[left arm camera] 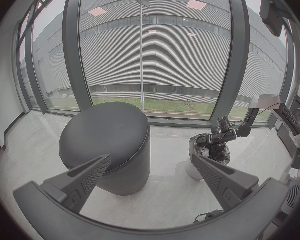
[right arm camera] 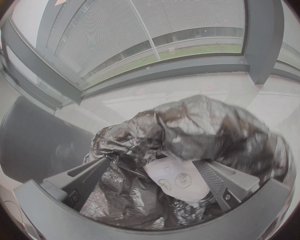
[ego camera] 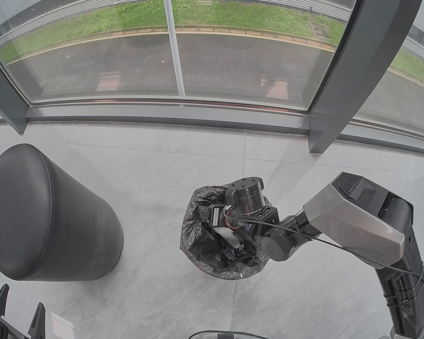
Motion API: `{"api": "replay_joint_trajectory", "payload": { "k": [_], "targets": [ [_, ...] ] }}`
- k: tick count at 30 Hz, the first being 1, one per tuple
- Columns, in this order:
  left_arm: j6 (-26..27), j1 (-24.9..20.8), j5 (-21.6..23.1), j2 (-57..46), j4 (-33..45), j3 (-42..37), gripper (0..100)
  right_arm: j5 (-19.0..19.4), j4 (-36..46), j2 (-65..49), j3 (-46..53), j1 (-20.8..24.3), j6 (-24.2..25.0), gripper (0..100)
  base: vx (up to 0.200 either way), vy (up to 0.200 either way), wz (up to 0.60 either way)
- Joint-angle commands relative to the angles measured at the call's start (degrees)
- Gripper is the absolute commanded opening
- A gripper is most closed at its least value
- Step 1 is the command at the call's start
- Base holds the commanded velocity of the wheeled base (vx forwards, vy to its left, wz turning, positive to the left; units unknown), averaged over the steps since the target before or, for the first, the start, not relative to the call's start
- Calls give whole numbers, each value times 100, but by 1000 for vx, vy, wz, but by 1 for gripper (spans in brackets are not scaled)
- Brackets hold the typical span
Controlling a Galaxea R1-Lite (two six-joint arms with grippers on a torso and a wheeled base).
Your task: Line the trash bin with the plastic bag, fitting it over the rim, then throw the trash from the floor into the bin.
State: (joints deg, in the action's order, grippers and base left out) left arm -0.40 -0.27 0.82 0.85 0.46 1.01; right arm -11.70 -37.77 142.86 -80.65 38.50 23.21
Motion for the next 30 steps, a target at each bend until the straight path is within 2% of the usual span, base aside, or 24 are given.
{"api": "replay_joint_trajectory", "payload": {
  "k": [1, 17, 30],
  "targets": [
    [-4, 0, -3, -85, -2, -84, 100, -25, 24, 66, -161, -106, 34, 100, 0, 0, 0],
    [-13, 0, -3, -85, -2, -84, 100, -16, -47, -285, 691, -70, 210, 100, 0, 0, 0],
    [-13, 0, -3, -85, -2, -84, 100, -7, 349, 348, -82, -53, 166, 100, 0, 0, 0]
  ]
}}
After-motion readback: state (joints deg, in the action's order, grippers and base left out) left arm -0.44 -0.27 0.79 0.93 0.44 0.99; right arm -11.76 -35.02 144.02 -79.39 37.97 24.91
